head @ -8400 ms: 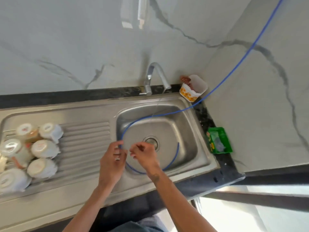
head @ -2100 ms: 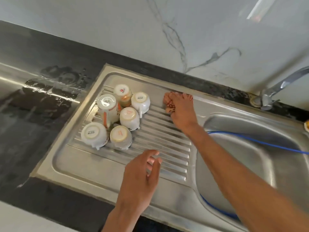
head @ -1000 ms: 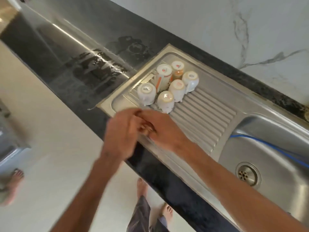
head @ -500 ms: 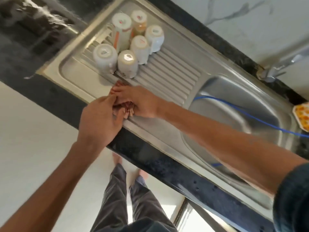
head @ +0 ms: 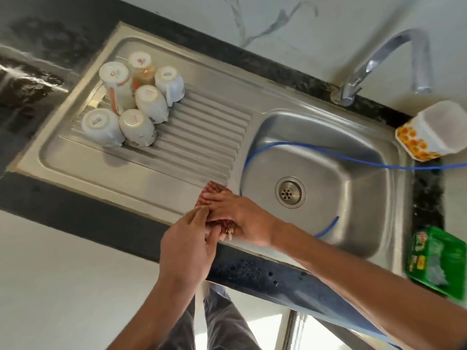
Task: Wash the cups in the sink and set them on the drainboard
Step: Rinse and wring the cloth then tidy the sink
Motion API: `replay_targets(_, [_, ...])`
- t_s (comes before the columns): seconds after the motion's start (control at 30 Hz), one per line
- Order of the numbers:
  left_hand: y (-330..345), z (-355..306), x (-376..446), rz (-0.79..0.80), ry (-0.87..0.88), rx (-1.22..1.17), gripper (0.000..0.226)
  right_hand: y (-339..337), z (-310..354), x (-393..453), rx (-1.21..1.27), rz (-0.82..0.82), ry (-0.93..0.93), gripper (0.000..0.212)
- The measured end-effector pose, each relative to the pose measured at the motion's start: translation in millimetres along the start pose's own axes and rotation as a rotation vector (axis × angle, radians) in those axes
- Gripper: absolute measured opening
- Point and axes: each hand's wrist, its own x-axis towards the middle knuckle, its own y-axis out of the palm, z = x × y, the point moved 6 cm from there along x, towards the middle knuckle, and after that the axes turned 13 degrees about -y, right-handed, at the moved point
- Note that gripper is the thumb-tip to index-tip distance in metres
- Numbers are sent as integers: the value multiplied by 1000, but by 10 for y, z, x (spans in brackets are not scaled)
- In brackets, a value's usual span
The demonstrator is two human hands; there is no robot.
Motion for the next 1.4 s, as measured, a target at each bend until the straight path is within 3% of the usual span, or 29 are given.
replay_targets(0.13, [420, -576, -307, 126, 119, -102, 36, -224, 20, -877, 17, 92, 77, 36])
replay_targets(0.3, [852, -1418, -470, 307, 320, -153, 31, -719, 132, -1873, -142, 428, 322, 24])
replay_targets(0.33, [858, -1497, -453, 319, 355, -170, 32, -817, 157, -2007, -167, 388, 413, 24])
replay_targets(0.4, [771, -1506, -347, 301, 395, -199, 38, -1023, 303, -2207, -184, 101, 611, 31])
replay_targets(0.47, [623, -1344, -151, 237, 408, -186, 40, -1101, 521, -2452, -225, -291, 825, 58])
replay_targets(0.53, [500, -1078, 107, 142, 385, -152, 36, -938, 763, -2677, -337, -466, 1110, 74])
replay_targets(0.63, [362, -719, 514, 45, 315, -153, 27, -386, 835, -2705, -369, -466, 1350, 64])
replay_targets(0.7, [273, -570, 748, 2, 293, -183, 26, -20, 646, -2433, -406, -230, 1401, 76])
replay_targets(0.8, [121, -424, 1017, 7, 297, -258, 30, 272, 505, -1492, -214, -172, 1302, 68])
replay_targets(0.87, [-17, -274, 1172, 27, 229, -374, 32, 93, 473, -683, -110, -309, 1103, 56])
replay_targets(0.9, [-85, -211, 1221, 34, 186, -423, 35, -38, 467, -334, -11, -349, 1035, 57])
replay_targets(0.97, [-237, -68, 1314, 2, 123, -473, 41, -496, 332, 252, 136, -614, 922, 76])
replay_targets(1.03, [-305, 45, 1390, 8, 48, -535, 45, -985, -58, 661, 71, -805, 807, 72])
replay_targets(1.07, [-316, 55, 1415, 24, 23, -563, 47, -1226, -350, 842, -33, -794, 782, 67])
replay_targets(1.13, [-282, 79, 1464, 60, 6, -598, 50, -1545, -1112, 1208, -312, -624, 746, 58])
replay_targets(1.23, [-244, 123, 1527, 72, 0, -614, 49, -1660, -1913, 1625, -363, -411, 758, 65])
replay_targets(1.3, [-226, 184, 1582, 51, -26, -618, 46, -1516, -1931, 1743, -448, -340, 701, 69])
replay_targets(1.4, [-217, 226, 1649, -17, -39, -653, 42, -1130, -1486, 1504, -418, -245, 470, 61])
